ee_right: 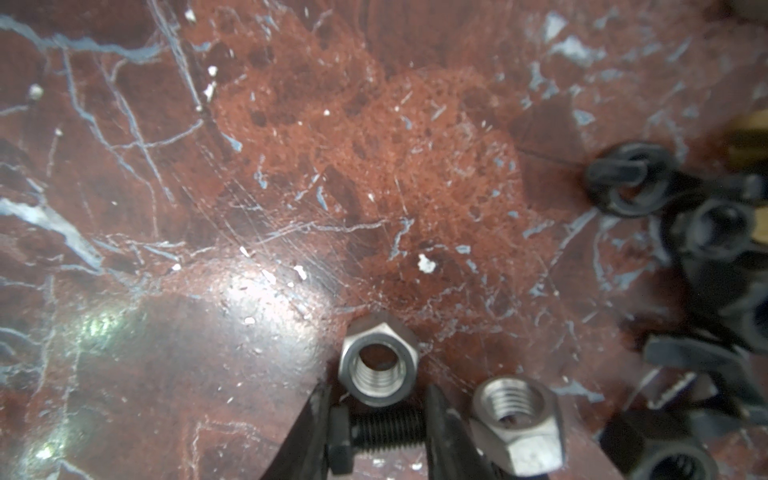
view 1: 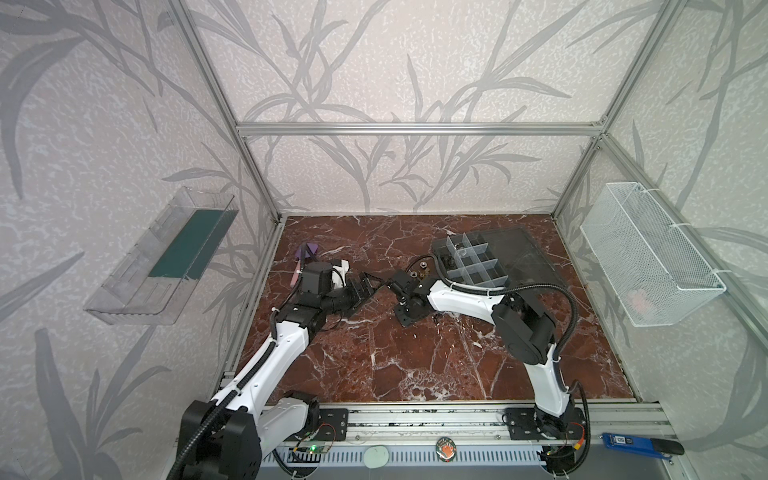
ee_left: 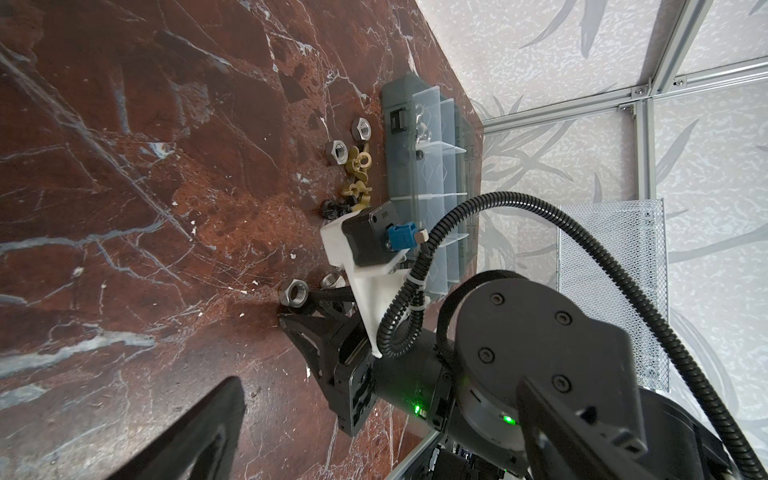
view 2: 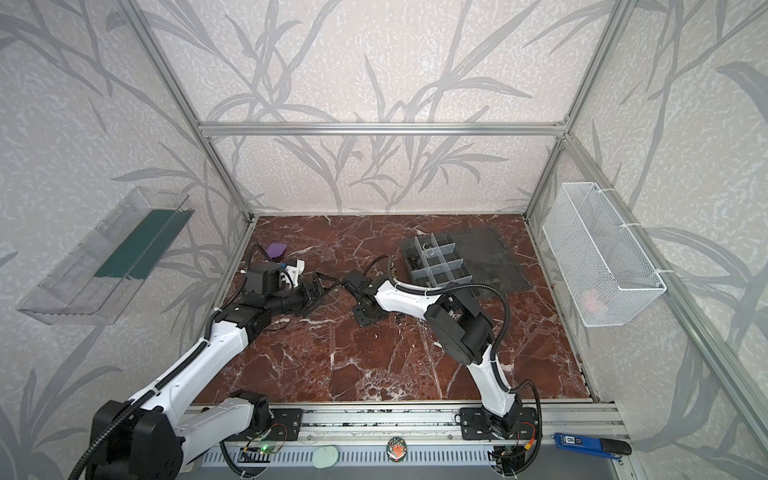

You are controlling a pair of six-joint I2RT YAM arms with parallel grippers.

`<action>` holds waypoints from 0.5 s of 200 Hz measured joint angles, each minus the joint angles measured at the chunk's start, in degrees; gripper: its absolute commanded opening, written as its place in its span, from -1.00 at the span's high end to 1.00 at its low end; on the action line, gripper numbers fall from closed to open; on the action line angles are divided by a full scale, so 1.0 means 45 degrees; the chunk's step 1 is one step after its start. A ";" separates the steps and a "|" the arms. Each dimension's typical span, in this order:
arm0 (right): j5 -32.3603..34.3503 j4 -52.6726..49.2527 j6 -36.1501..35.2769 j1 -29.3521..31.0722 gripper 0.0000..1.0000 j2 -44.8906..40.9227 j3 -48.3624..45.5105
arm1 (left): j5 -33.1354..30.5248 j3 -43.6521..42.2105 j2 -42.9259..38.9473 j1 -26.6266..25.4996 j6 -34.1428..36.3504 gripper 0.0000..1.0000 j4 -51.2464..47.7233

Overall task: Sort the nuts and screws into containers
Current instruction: 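Carry the black bolt over the bolt compartment of the organizer box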

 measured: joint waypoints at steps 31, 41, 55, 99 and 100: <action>-0.0151 -0.0102 -0.0092 -0.0257 0.48 0.0000 0.0092 | -0.0015 0.0005 0.0000 0.0000 0.0019 -0.99 -0.0015; -0.0199 -0.0199 -0.0121 -0.0389 0.49 0.0000 0.0131 | -0.0010 0.0010 0.0010 0.0000 0.0029 -0.99 -0.0019; -0.0287 -0.0287 -0.0151 -0.0607 0.49 -0.0005 0.0175 | -0.0010 0.0087 0.0102 -0.0005 0.0058 -0.98 -0.0058; -0.0578 -0.0743 -0.0423 -0.1491 0.49 -0.0209 0.0767 | -0.0034 0.0573 0.0398 -0.0010 0.0175 -0.99 -0.0155; -0.0583 -0.0753 -0.0427 -0.1506 0.50 -0.0219 0.0782 | -0.0034 0.0588 0.0403 -0.0010 0.0175 -0.98 -0.0155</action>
